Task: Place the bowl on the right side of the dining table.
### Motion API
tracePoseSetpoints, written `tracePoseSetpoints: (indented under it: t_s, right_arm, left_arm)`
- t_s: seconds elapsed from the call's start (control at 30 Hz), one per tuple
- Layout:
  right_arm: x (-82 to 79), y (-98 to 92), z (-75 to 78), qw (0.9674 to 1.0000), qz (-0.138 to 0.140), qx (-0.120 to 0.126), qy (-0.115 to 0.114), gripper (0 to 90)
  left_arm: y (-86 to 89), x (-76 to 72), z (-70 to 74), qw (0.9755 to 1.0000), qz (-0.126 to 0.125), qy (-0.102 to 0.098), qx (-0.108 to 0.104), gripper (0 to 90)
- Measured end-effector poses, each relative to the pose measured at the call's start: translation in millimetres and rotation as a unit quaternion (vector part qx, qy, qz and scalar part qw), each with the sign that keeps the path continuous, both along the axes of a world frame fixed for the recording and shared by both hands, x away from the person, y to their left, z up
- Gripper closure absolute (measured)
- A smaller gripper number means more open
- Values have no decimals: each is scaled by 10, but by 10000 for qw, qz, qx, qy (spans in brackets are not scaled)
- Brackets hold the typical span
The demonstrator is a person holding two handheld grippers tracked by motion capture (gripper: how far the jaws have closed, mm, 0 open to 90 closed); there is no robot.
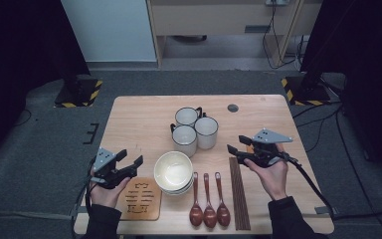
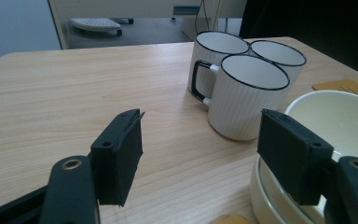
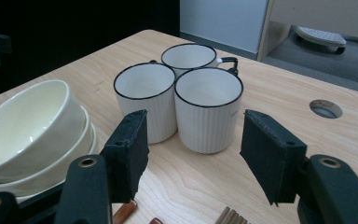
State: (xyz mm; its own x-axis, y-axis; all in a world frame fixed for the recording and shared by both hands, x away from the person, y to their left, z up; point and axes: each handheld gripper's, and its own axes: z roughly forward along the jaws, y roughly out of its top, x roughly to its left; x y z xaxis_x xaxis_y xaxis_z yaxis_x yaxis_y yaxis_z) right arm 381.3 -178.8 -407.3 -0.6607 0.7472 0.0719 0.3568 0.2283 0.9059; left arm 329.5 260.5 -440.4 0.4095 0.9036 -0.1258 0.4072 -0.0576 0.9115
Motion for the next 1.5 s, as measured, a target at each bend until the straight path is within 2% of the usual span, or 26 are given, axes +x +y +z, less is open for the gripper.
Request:
tracePoseSetpoints:
  t_s: [0.37, 0.97, 1.2, 1.5]
  right_arm:
    - [-4, 270, 80, 9998, 219, -21, -29, 406]
    - [16, 662, 118, 9987, 510, -46, -19, 425]
    - [21, 757, 96, 9981, 602, 58, 81, 445]
    - [30, 826, 32, 9979, 627, 53, 122, 439]
  left_arm:
    - [-144, 1, -8, 9998, -176, -17, 49, 314]
    - [-262, 9, 2, 9995, -324, -59, 33, 336]
    - [-344, 24, -6, 9991, -404, -67, 58, 341]
    - [-455, 58, -64, 9984, -536, -30, 177, 343]
